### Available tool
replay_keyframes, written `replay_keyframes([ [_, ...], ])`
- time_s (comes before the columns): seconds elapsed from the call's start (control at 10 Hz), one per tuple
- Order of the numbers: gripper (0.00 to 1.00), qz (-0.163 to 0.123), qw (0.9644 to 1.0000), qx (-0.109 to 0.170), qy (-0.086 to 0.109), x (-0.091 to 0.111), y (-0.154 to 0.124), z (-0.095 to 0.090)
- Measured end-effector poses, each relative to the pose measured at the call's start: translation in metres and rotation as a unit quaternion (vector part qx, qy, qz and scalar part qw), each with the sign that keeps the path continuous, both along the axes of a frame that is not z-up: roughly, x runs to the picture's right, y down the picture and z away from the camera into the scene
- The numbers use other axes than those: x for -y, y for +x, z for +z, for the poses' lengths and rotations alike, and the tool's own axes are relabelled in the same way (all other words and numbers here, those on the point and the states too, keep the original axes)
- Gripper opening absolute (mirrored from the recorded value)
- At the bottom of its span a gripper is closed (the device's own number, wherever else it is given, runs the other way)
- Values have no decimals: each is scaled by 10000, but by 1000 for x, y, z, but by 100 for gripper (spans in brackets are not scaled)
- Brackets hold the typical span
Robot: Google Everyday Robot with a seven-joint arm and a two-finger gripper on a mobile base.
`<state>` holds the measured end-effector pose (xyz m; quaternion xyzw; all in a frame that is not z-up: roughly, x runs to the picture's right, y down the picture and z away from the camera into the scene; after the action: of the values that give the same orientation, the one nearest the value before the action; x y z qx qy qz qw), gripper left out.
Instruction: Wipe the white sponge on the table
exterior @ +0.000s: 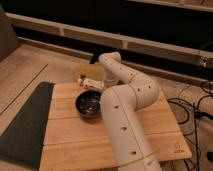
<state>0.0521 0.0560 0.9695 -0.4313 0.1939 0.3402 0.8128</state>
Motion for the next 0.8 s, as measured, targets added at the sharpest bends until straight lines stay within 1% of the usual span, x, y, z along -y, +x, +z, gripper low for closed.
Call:
replay_keyframes([
  [0.2,0,50,9996,-291,-25,-4,24,-4],
  [0.3,0,55,9989,-470,63,0,37,-3],
  [0.5,0,-17,9974,-665,291,17,50,4],
  [0.6,0,-48,9970,-675,365,22,48,7],
  [0.8,0,-135,9974,-561,441,29,36,15],
])
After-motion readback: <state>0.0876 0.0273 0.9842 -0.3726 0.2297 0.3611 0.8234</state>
